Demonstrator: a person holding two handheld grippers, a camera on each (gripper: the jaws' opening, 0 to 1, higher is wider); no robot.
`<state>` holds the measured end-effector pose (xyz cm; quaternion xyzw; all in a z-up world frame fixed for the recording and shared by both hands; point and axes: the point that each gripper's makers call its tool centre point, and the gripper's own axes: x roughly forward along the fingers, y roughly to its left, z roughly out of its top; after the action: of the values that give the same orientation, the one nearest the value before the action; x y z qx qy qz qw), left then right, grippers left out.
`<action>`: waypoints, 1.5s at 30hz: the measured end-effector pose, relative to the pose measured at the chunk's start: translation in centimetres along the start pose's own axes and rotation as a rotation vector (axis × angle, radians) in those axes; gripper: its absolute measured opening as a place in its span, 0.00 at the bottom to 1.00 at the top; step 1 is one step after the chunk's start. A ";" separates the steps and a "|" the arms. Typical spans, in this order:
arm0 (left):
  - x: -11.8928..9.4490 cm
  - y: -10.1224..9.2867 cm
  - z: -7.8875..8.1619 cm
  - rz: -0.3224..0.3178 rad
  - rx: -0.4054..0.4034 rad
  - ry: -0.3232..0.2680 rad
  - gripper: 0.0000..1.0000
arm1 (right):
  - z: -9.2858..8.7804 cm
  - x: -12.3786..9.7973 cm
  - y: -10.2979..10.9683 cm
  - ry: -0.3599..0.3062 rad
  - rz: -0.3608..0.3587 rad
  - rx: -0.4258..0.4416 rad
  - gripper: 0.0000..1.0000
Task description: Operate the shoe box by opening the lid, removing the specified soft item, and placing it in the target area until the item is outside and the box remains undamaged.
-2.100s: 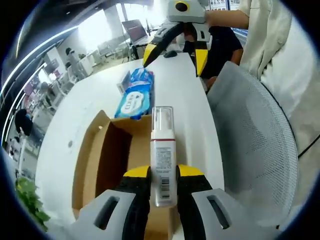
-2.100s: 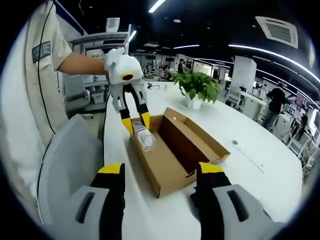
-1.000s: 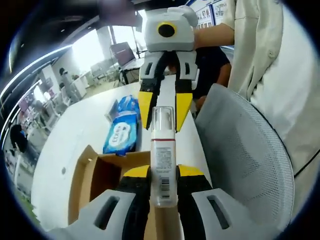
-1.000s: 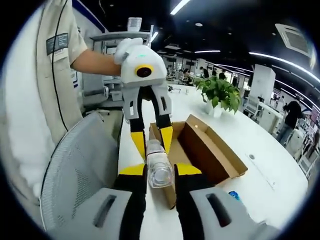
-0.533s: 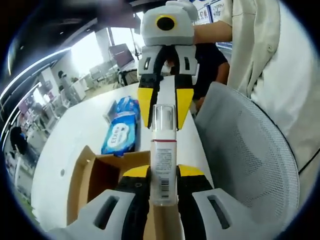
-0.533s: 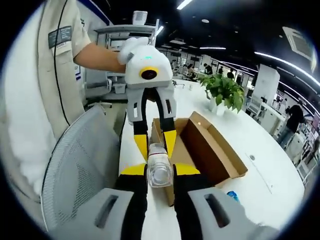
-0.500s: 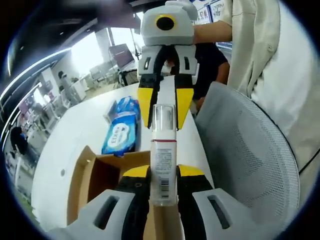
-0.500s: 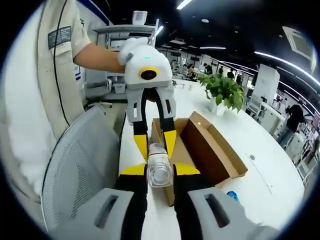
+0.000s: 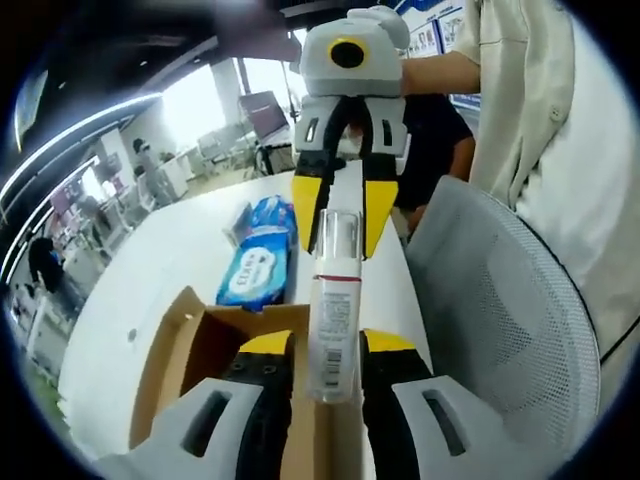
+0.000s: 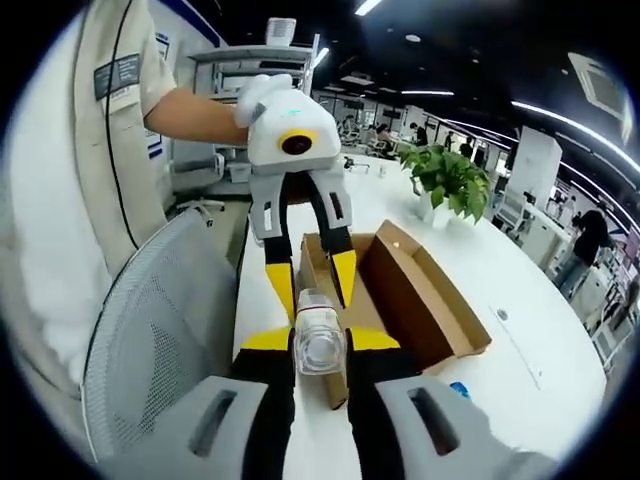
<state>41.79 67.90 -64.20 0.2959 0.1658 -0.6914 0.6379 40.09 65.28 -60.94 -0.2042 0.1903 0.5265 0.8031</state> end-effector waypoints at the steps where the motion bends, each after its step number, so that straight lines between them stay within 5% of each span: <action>1: -0.1 0.1 -0.1 0.003 -0.007 -0.001 0.26 | 0.0 -0.1 -0.2 0.003 -0.001 0.000 0.15; 23: -3.0 2.6 -2.3 0.205 -0.272 -0.046 0.52 | -0.5 -2.9 -4.9 0.090 -0.026 -0.061 0.16; 45: -6.7 4.1 -3.6 0.385 -0.418 -0.100 0.74 | -2.3 -5.8 -11.9 0.246 -0.045 -0.122 0.16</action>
<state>46.58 74.81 -62.26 0.1498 0.2139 -0.5220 0.8120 48.74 55.31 -58.38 -0.3196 0.2504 0.4900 0.7714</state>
